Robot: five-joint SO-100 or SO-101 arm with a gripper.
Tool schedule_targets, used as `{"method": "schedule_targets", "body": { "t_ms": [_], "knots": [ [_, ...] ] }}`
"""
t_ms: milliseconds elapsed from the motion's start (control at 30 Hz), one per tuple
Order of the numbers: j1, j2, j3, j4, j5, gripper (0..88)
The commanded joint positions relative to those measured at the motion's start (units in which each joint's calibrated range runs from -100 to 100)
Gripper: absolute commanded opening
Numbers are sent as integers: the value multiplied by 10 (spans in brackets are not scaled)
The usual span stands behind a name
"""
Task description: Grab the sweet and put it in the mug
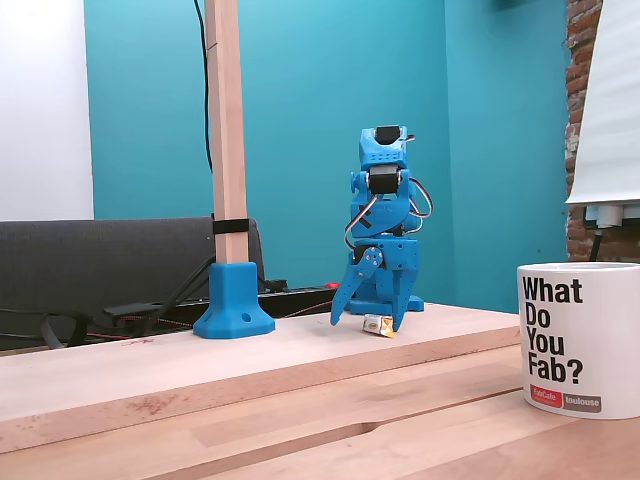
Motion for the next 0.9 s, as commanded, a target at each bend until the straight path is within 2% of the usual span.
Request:
{"method": "schedule_targets", "body": {
  "t_ms": [0, 333, 633, 867],
  "knots": [
    [-5, 16, 5, -5, 0, 389],
    [-5, 17, 0, -5, 1, 374],
    [-5, 16, 1, -4, 0, 178],
    [-5, 16, 0, -4, 2, 65]
  ]
}}
